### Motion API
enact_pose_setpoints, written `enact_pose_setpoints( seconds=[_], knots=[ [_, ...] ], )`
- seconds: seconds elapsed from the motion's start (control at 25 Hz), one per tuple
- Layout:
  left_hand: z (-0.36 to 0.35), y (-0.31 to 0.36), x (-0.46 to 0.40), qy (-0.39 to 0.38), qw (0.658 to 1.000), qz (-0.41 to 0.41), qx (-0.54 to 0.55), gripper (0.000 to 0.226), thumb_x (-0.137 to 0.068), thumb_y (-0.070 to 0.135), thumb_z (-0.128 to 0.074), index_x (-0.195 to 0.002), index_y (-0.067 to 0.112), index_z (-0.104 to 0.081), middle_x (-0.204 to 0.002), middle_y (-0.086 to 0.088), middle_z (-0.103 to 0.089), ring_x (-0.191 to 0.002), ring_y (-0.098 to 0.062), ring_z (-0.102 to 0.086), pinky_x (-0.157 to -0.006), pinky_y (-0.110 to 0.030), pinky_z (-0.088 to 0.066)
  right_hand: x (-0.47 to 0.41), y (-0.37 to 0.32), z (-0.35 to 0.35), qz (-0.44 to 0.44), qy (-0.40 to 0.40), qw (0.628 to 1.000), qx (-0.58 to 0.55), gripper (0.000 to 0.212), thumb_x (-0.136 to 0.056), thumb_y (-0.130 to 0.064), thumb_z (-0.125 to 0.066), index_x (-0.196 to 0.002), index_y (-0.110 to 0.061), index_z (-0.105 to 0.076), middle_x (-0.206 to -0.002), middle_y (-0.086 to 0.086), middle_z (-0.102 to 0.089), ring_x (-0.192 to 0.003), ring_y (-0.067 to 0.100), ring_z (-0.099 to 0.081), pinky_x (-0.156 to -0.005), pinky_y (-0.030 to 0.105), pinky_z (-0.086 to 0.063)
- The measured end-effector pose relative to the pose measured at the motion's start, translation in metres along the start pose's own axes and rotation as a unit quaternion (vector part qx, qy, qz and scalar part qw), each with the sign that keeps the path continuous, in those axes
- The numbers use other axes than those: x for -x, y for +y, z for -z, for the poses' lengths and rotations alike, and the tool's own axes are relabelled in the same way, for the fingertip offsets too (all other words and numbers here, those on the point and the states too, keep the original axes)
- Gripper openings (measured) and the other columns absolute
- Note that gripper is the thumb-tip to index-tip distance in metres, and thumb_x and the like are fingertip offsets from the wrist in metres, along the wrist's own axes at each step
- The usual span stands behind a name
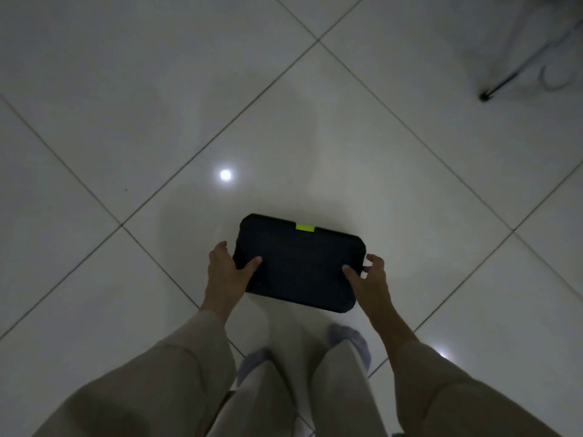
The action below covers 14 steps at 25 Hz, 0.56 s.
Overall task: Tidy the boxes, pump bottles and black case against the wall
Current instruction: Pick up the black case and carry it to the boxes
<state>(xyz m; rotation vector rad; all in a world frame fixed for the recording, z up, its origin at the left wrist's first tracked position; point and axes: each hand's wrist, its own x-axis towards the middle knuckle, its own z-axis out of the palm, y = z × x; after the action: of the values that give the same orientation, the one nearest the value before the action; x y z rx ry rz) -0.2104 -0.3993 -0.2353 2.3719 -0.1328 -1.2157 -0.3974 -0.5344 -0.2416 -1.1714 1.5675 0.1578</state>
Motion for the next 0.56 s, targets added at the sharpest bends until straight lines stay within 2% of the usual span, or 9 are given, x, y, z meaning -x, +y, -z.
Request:
enact_pose_setpoints(
  seconds=[0.08, 0.12, 0.24, 0.36, 0.48, 0.56],
  knots=[
    [-0.009, -0.007, -0.018, -0.038, 0.999, 0.020, 0.010, 0.101, -0.066, 0.047, -0.075, -0.140, 0.001, -0.025, -0.143, -0.015, -0.038, -0.129, -0.030, -0.043, -0.104, -0.038, -0.042, -0.013, 0.010, -0.007, -0.021, -0.029, 0.999, -0.022, 0.066, -0.086, -0.027, -0.061, -0.138, -0.010, -0.024, -0.138, 0.015, -0.040, -0.121, 0.033, -0.047, -0.098, 0.042, -0.044],
    [-0.013, -0.011, -0.023, -0.047, 0.998, 0.023, 0.019, 0.100, -0.062, 0.050, -0.077, -0.137, 0.003, -0.030, -0.138, -0.010, -0.043, -0.124, -0.027, -0.048, -0.098, -0.035, -0.046, -0.016, 0.013, -0.010, -0.031, -0.037, 0.998, -0.040, 0.070, -0.084, -0.029, -0.064, -0.139, -0.011, -0.024, -0.138, 0.012, -0.042, -0.121, 0.032, -0.047, -0.097, 0.040, -0.044],
    [-0.019, -0.013, -0.023, -0.040, 0.996, 0.040, 0.066, 0.079, -0.070, 0.034, -0.077, -0.128, 0.009, -0.029, -0.123, -0.002, -0.044, -0.110, -0.019, -0.049, -0.089, -0.030, -0.045, -0.023, 0.017, -0.016, -0.046, -0.027, 0.994, -0.095, 0.081, -0.074, -0.032, -0.074, -0.138, -0.014, -0.028, -0.137, 0.006, -0.045, -0.120, 0.028, -0.049, -0.100, 0.042, -0.046],
    [-0.015, -0.007, -0.025, -0.055, 0.993, 0.057, 0.087, 0.067, -0.072, 0.033, -0.075, -0.115, 0.016, -0.027, -0.119, -0.003, -0.043, -0.105, -0.020, -0.050, -0.090, -0.034, -0.047, -0.028, 0.013, -0.016, -0.087, -0.040, 0.988, -0.122, 0.093, -0.062, -0.036, -0.082, -0.136, -0.013, -0.030, -0.132, 0.006, -0.047, -0.118, 0.028, -0.051, -0.100, 0.046, -0.046],
    [-0.006, 0.008, -0.018, -0.054, 0.994, 0.058, 0.078, 0.063, -0.073, 0.031, -0.075, -0.109, 0.017, -0.024, -0.116, -0.003, -0.042, -0.102, -0.020, -0.049, -0.089, -0.034, -0.047, -0.021, 0.008, -0.008, -0.106, -0.063, 0.984, -0.130, 0.110, -0.039, -0.052, -0.085, -0.130, -0.012, -0.037, -0.128, 0.007, -0.053, -0.110, 0.028, -0.056, -0.094, 0.047, -0.051],
    [0.001, 0.021, -0.003, -0.045, 0.994, 0.040, 0.092, 0.061, -0.074, 0.027, -0.074, -0.108, 0.016, -0.025, -0.106, 0.002, -0.044, -0.093, -0.015, -0.050, -0.077, -0.028, -0.047, -0.005, 0.001, 0.003, -0.097, -0.054, 0.983, -0.143, 0.101, -0.049, -0.047, -0.085, -0.130, -0.013, -0.034, -0.125, 0.006, -0.050, -0.111, 0.027, -0.055, -0.095, 0.047, -0.050]
  ],
)
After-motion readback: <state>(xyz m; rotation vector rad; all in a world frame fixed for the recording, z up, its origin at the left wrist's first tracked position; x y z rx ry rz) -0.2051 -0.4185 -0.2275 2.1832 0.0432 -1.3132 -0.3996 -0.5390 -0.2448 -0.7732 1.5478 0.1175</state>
